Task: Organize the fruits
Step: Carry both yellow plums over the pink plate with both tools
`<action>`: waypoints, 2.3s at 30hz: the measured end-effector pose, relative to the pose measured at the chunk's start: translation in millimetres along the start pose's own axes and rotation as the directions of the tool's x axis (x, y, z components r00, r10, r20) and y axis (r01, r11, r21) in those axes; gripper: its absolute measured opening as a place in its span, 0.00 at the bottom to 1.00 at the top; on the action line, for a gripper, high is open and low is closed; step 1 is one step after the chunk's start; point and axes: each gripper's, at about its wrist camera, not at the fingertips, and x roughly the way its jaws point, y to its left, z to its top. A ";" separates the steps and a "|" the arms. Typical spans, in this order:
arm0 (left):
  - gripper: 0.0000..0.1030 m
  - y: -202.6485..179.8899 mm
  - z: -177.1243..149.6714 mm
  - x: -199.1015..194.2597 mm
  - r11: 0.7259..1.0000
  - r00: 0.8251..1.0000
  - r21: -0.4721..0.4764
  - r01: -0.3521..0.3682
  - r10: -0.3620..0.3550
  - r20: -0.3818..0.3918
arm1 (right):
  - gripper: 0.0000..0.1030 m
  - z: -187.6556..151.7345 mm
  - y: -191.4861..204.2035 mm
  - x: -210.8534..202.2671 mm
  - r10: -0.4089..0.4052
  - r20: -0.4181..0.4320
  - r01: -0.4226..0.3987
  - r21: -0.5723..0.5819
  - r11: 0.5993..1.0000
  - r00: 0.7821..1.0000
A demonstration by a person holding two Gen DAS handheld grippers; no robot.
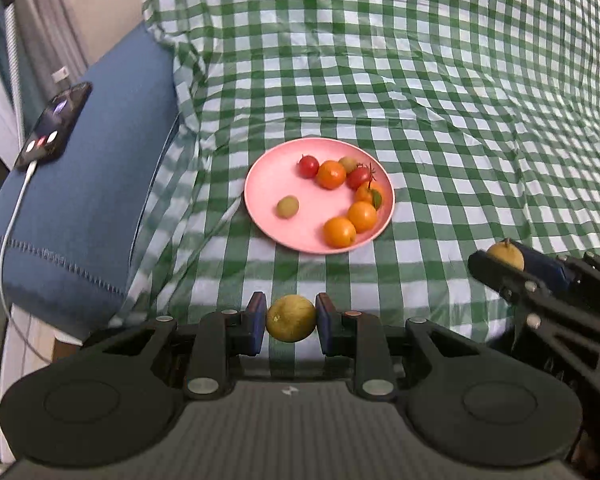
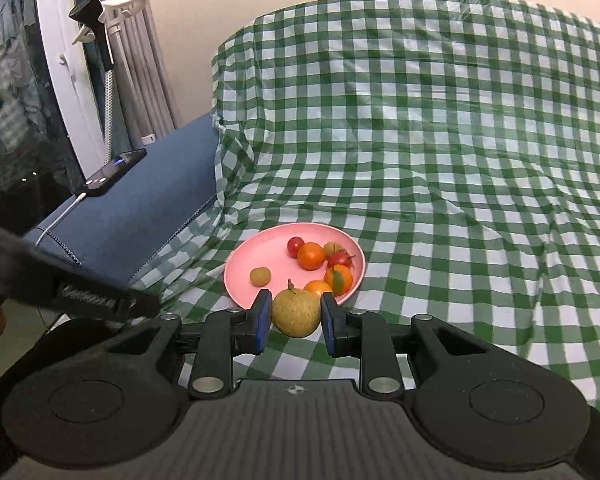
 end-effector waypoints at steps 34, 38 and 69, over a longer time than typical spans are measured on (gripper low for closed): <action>0.28 43.9 4.0 10.5 0.994 0.999 -0.104 0.013 -0.010 0.030 | 0.26 3.5 10.3 18.8 -0.062 -0.055 0.060 -0.040 0.997 0.997; 0.28 44.7 22.1 24.9 0.995 1.000 -0.096 0.006 -0.003 0.029 | 0.26 8.3 12.4 36.8 -0.050 -0.066 0.048 -0.043 0.998 0.997; 0.28 28.9 125.7 187.1 0.999 0.995 -0.022 -0.045 0.042 -0.091 | 0.27 29.5 7.8 202.7 -0.043 -0.158 0.036 -0.048 0.998 0.986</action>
